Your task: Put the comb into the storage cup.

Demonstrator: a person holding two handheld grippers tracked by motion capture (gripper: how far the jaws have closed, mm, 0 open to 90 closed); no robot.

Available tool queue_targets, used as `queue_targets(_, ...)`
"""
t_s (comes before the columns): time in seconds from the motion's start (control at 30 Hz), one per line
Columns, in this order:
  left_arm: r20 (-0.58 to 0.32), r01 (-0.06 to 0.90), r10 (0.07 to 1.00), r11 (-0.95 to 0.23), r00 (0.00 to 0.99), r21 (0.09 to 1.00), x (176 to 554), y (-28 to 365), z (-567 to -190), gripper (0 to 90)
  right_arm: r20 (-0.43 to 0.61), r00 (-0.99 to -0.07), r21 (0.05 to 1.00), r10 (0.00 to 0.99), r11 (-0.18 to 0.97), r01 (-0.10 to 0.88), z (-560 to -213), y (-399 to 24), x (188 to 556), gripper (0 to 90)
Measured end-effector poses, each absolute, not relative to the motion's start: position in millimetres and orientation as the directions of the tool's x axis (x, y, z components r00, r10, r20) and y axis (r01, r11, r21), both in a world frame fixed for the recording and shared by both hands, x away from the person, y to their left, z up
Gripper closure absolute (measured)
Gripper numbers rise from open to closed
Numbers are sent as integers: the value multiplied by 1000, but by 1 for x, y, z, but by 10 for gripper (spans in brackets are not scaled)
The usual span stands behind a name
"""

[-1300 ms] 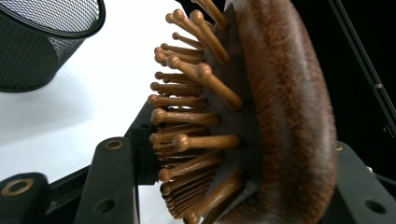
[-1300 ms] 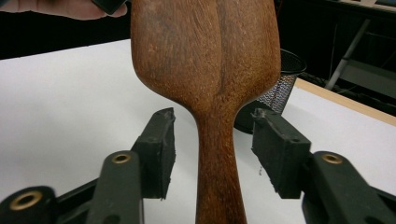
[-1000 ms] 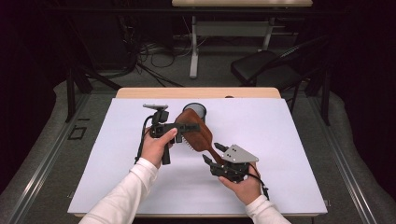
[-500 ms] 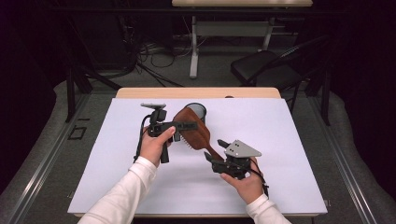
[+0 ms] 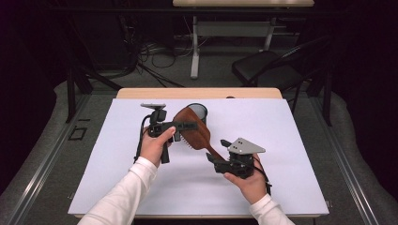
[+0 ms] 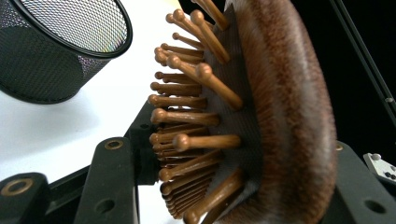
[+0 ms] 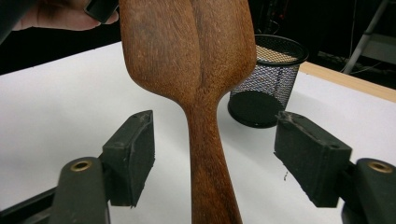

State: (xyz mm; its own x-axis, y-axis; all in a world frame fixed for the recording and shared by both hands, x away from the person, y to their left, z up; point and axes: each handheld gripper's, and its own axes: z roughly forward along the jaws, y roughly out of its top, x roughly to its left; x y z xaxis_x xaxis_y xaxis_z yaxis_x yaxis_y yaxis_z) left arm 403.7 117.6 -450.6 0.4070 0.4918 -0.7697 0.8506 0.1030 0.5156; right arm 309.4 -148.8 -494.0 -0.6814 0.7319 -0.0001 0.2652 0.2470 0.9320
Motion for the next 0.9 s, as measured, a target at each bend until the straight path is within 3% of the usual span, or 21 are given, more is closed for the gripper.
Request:
queue_targets(0.43,-772,850,492,114,401,514,404,119,-449,477,-31,-660,928,751,266,260,-491,-148,309,133)
queue_targets(0.7,-770,846,491,116,406,520,405,120,-448,477,-21,-673,924,740,271,270,-490,-147,308,0)
queue_targets(0.9,-773,847,489,117,406,519,407,121,-447,478,-5,-653,928,758,247,280,-487,-148,308,0)
